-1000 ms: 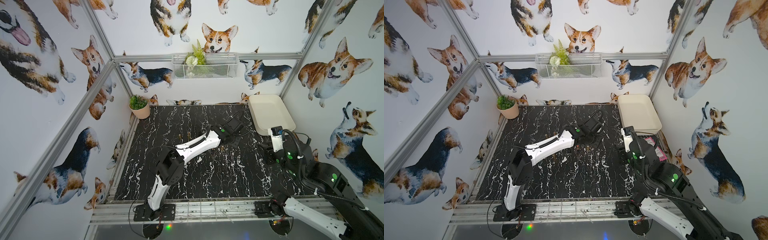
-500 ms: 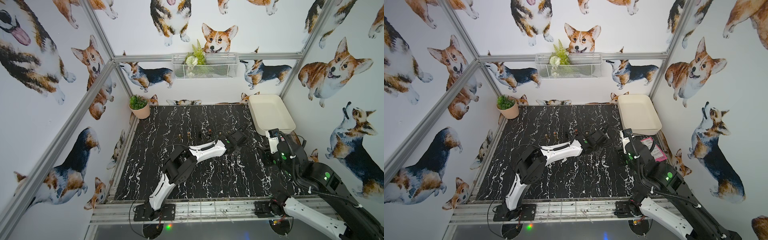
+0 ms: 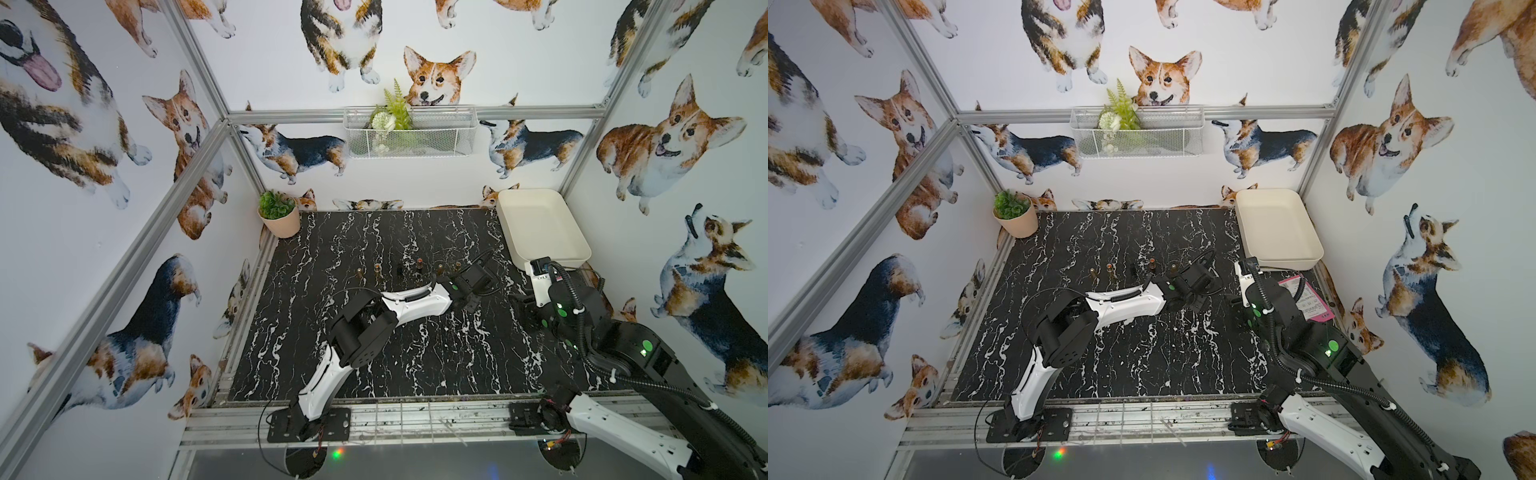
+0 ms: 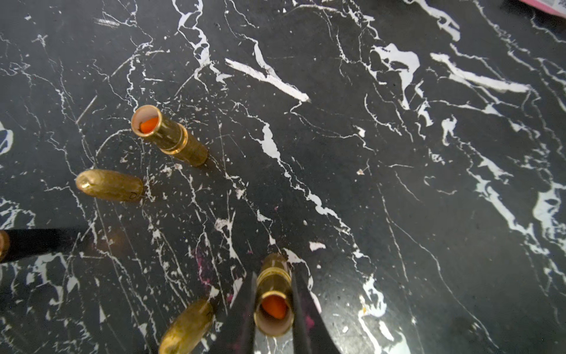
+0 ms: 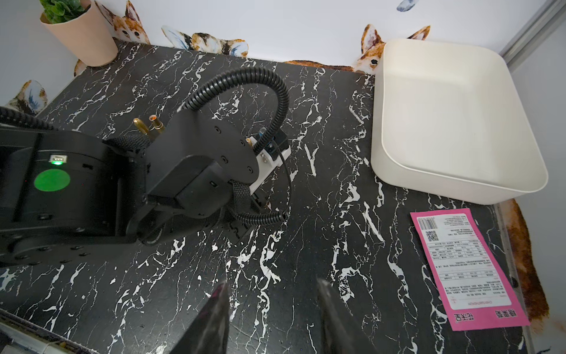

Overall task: Open the lipstick cap
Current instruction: Place the lipstick at the center of the board.

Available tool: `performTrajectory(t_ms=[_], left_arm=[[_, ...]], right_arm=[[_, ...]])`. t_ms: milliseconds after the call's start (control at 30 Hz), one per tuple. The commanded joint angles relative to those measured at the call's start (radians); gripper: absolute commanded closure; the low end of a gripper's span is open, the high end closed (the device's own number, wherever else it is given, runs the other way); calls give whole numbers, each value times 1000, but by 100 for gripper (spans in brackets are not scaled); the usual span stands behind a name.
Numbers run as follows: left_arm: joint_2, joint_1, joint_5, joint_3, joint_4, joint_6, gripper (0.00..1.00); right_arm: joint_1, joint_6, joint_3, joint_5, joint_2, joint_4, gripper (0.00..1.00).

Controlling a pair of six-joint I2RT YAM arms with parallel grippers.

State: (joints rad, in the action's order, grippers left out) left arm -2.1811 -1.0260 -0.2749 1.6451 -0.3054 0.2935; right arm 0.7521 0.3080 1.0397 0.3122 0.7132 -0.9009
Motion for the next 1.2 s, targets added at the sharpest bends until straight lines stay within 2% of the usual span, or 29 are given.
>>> performTrajectory(t_ms=[0, 100, 267, 400, 700, 900, 1033, 1167], left_arm=[[-8, 7, -13, 9, -1, 9, 77], [-12, 6, -6, 13, -8, 9, 75], [-12, 7, -4, 12, -11, 16, 65], [-10, 6, -8, 15, -11, 15, 64], [5, 19, 11, 29, -32, 37, 52], [95, 61, 91, 55, -97, 65, 52], [203, 106, 159, 32, -146, 104, 48], [365, 177, 217, -17, -196, 136, 39]], right_arm=[[0, -7, 0, 4, 0, 26, 52], [0, -6, -5, 9, 0, 26, 51], [0, -8, -3, 16, 3, 31, 51], [0, -16, -4, 19, 6, 34, 51], [-1, -11, -6, 17, 0, 31, 51], [0, -12, 3, 20, 6, 42, 51], [0, -17, 18, 18, 41, 93, 51], [-2, -29, 54, -18, 129, 179, 51]])
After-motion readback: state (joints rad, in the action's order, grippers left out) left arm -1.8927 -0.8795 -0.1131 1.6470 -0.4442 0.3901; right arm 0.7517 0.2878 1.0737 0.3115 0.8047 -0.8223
